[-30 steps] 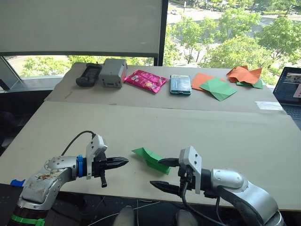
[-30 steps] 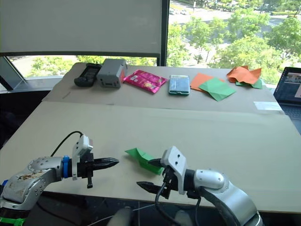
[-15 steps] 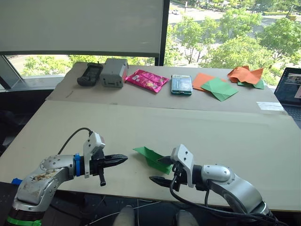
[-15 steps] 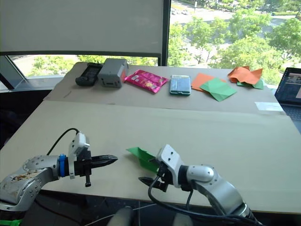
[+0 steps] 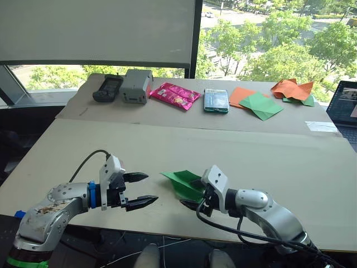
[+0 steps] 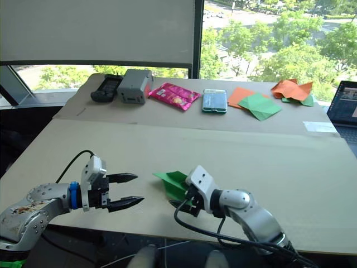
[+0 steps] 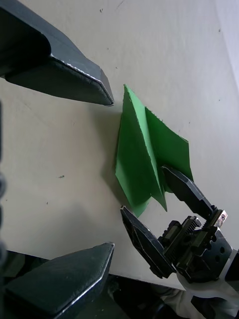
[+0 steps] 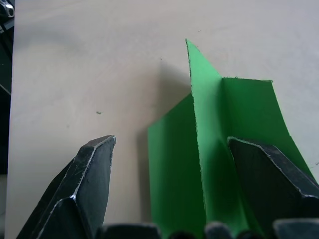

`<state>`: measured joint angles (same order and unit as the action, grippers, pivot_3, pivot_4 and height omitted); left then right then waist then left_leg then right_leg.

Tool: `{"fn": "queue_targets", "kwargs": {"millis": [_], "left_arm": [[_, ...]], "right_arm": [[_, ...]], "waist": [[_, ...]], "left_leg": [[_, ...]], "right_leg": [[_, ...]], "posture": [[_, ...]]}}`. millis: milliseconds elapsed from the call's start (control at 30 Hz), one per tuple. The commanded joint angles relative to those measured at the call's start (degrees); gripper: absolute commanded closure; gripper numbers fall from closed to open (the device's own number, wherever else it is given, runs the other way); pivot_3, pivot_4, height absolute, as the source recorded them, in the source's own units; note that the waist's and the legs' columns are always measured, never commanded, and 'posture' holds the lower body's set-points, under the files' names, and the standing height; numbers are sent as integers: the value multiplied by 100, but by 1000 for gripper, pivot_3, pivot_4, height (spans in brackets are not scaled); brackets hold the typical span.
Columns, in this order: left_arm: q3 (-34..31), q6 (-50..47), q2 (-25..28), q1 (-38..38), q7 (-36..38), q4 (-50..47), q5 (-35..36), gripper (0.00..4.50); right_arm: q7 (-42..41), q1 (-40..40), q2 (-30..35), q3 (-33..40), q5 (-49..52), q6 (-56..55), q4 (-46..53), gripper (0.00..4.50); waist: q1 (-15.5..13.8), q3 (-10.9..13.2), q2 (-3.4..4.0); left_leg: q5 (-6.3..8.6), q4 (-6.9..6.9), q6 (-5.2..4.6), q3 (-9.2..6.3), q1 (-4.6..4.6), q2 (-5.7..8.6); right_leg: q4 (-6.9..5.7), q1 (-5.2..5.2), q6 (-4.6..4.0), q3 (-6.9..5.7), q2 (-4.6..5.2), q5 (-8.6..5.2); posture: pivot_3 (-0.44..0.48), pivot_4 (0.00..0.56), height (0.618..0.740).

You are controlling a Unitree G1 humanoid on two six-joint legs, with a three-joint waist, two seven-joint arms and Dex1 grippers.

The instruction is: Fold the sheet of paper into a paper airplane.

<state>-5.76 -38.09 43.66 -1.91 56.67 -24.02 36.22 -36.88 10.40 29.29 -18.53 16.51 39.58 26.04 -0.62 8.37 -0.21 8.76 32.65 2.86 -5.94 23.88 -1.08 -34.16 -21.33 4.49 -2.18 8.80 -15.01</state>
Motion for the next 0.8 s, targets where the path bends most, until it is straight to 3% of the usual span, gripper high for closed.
{"fn": "queue_targets", "kwargs": {"millis": [33,300,467,800], "left_arm": [[-57,-5,52,-137,-21,-132,96,14],[34,98,117,-247,60,-112,-14,14],[62,129,149,-245,86,-100,-24,14],[61,161,146,-268,87,-58,-37,14]], "right_arm": [[59,135,44,170,-85,31,-112,498],[73,299,-145,585,288,339,-233,498],[-207,323,-75,825,719,530,184,498],[-279,397,240,566,263,131,-140,498]], "waist": [[-3,0,0],[7,0,1],[6,1,2],[4,1,1]], "left_leg": [[0,0,0,0,-3,0],[-1,1,-1,0,-6,0],[-2,1,-3,-1,-12,-1],[-1,2,-2,-1,-12,0]], "right_leg": [[0,5,0,0,0,0],[-4,8,1,0,-2,1],[-10,15,0,0,-3,1],[-10,17,0,0,-3,0]], "posture": [[0,150,706],[0,150,706],[0,150,706],[0,150,706]]}}
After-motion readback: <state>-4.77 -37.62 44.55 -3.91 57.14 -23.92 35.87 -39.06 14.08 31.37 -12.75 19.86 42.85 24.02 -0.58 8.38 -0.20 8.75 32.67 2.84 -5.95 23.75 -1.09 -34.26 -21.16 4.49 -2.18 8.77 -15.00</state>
